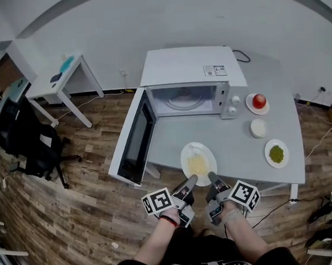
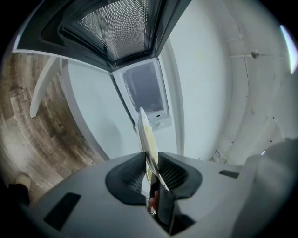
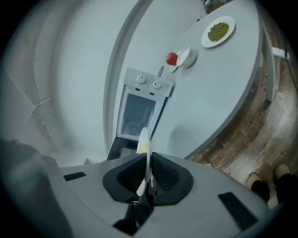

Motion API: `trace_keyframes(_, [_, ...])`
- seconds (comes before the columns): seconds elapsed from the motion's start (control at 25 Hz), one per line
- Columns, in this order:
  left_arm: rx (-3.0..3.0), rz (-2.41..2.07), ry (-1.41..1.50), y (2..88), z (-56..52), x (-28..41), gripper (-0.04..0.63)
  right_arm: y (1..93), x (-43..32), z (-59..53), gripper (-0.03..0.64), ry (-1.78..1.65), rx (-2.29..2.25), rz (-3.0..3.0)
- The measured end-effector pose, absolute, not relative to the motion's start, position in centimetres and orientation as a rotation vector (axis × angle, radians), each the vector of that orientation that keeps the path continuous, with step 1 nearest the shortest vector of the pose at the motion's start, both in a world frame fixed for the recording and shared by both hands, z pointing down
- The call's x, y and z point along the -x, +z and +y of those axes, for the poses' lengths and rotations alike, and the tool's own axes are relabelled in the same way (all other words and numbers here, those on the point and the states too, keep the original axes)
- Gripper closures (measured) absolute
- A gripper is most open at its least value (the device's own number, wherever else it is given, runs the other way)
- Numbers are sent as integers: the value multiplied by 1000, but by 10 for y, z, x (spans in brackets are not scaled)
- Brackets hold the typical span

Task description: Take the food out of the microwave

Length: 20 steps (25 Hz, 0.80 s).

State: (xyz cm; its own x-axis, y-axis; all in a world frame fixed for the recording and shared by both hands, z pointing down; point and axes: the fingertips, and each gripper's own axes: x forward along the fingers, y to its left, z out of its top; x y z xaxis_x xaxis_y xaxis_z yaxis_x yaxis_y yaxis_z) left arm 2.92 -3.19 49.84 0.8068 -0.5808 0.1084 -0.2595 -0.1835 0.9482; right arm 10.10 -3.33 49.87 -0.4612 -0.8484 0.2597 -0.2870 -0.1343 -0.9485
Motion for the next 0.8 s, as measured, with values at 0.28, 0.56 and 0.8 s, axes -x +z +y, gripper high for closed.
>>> trace_keyframes(0.28, [-1782,-667,-322,497,-11,-41,515,498,-113,-12,568,-1643,1248,1677])
trace_keyframes(0.56, [-1784,-665,-314,498,8,-48,515,502,-119,5,568,-1662,1232,1675])
trace_keyframes(0.8, [-1778,-689,-325,501,24,-48,515,506,-119,19,568,-1678,1214,1687])
